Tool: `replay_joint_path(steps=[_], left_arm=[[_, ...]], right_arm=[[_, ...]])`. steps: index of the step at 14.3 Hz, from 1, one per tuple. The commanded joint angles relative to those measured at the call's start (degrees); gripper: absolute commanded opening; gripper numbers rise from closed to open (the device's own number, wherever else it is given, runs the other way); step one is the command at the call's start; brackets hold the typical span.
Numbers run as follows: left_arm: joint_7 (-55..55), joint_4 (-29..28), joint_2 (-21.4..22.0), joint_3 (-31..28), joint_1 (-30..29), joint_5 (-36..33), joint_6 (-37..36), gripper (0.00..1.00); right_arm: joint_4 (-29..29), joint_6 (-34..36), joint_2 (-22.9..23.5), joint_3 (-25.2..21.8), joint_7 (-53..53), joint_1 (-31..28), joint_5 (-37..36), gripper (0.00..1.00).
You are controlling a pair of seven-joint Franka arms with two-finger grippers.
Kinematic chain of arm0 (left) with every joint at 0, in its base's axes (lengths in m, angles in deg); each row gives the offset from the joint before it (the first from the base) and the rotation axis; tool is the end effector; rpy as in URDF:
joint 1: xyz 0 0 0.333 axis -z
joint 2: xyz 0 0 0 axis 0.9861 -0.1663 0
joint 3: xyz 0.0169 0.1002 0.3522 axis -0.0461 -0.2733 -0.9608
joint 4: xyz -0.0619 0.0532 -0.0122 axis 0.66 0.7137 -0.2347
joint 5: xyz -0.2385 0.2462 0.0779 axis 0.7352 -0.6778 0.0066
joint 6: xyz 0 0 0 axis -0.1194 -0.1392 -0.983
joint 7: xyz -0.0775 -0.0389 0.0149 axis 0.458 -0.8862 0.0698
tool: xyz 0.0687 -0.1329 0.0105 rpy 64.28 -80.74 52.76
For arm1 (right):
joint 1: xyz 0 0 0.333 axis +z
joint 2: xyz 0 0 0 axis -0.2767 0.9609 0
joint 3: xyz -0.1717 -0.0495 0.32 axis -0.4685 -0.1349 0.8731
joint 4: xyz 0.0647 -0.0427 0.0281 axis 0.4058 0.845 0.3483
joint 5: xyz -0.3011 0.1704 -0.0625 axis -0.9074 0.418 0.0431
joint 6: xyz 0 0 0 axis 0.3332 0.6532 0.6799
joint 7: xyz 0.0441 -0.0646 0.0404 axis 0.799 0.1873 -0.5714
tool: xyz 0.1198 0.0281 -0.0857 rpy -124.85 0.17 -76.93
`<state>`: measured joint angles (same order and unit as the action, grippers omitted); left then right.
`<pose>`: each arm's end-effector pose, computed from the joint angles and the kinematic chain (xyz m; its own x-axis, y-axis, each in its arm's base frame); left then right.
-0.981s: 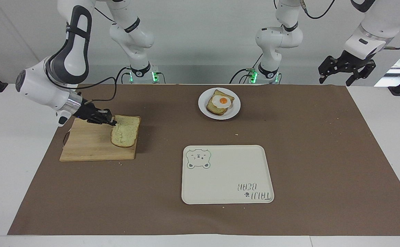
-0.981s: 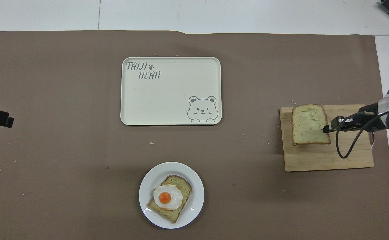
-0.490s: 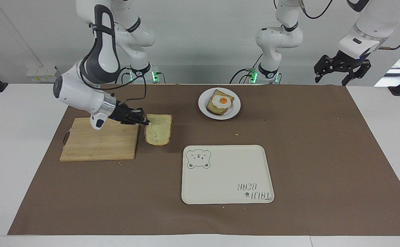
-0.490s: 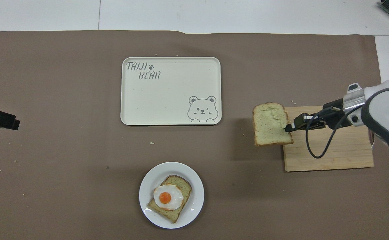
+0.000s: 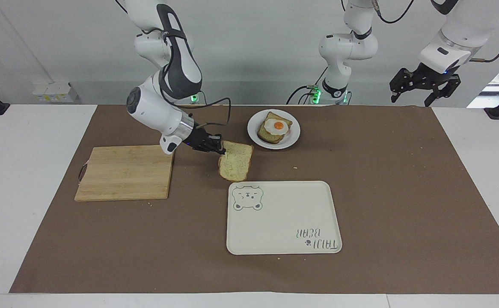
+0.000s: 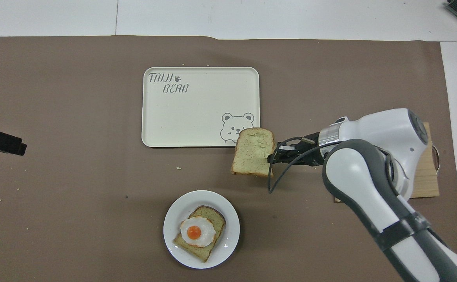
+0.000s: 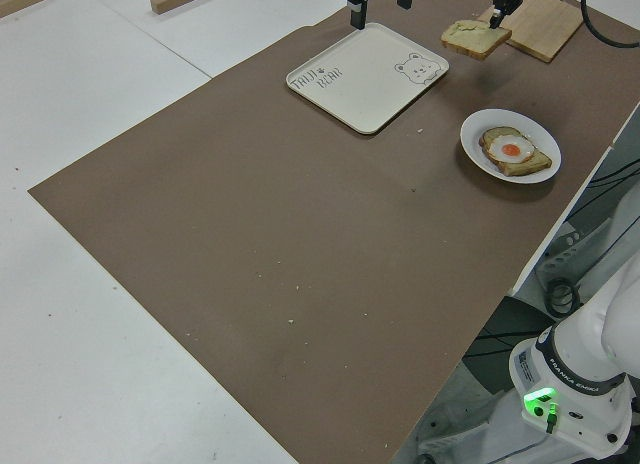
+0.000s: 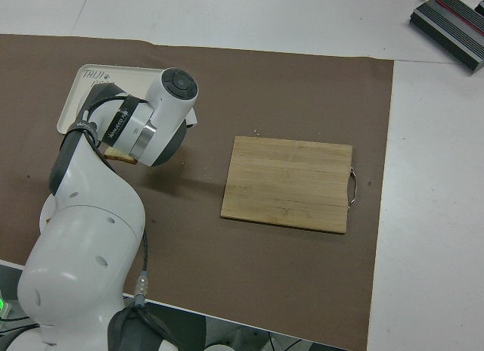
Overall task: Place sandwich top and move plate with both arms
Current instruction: 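Carry the bread slice with the right gripper over the egg toast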
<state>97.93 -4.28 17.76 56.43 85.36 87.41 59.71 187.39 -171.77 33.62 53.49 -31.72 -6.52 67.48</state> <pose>0.4793 -0.0304 0.6618 0.9719 -0.2240 -0.0719 -0.2232 -0.9746 0.0200 0.4919 0.2090 0.4250 0.9710 -0.1396 -0.1942 -0.2278 -0.7871 -0.5732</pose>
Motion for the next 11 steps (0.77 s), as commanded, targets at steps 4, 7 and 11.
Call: replay_joint_path(steps=[4,7,11], left_arm=[[0.1,-1.5,1.6,-0.7,-0.4,4.1,-0.4,1.0],[0.4,-1.6,1.7,-0.9,-0.6,4.1,-1.1,1.0],[0.1,-2.6,2.4,-1.1,-2.0,4.1,-1.4,1.0]], right_arm=[[13.5,-14.1,-9.6,-0.2,8.9,14.1,8.5,0.0],[18.5,-17.8,-13.3,-0.2,15.5,20.0,8.6,0.0],[22.7,-21.2,-16.6,-0.1,21.4,25.6,8.7,0.0]])
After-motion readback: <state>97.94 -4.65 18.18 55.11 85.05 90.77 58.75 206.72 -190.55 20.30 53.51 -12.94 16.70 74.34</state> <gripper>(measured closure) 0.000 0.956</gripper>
